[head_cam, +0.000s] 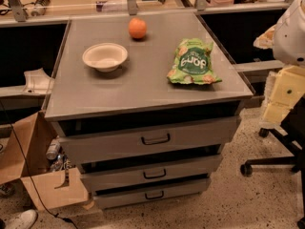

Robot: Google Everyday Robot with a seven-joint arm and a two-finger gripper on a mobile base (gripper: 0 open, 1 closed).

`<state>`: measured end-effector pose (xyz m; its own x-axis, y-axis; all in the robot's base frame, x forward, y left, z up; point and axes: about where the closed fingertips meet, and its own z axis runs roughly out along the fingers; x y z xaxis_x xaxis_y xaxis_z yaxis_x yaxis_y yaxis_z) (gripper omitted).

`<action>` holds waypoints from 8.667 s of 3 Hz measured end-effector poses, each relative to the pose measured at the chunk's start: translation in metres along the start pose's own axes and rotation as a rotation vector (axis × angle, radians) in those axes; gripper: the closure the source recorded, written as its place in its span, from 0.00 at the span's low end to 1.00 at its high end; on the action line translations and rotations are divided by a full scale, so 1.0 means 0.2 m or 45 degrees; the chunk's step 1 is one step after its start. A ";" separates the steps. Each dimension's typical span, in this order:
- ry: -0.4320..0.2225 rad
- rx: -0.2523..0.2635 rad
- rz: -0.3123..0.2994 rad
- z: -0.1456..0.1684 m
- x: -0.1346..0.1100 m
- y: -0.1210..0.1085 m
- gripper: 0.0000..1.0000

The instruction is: Open top drawer

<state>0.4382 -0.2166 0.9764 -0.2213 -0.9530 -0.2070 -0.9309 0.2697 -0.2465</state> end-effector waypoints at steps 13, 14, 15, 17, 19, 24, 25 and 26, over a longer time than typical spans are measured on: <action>-0.106 -0.014 -0.118 0.87 0.02 0.40 0.00; -0.109 -0.035 -0.146 1.08 -0.06 0.41 0.00; -0.109 -0.035 -0.146 1.08 -0.06 0.41 0.00; -0.111 -0.023 -0.149 1.38 -0.22 0.34 0.00; -0.119 -0.041 -0.189 1.48 -0.29 0.31 0.00; -0.087 -0.084 -0.302 1.69 -0.38 0.26 0.00; -0.105 -0.131 -0.315 1.70 -0.36 0.33 0.00; -0.121 -0.179 -0.310 1.61 -0.32 0.39 0.00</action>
Offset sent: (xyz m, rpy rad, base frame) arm -0.0114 0.0092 -0.0347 0.0320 -0.0039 0.0106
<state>0.4732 -0.0896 0.6659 0.0353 -0.9684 -0.2471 -0.9858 0.0068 -0.1676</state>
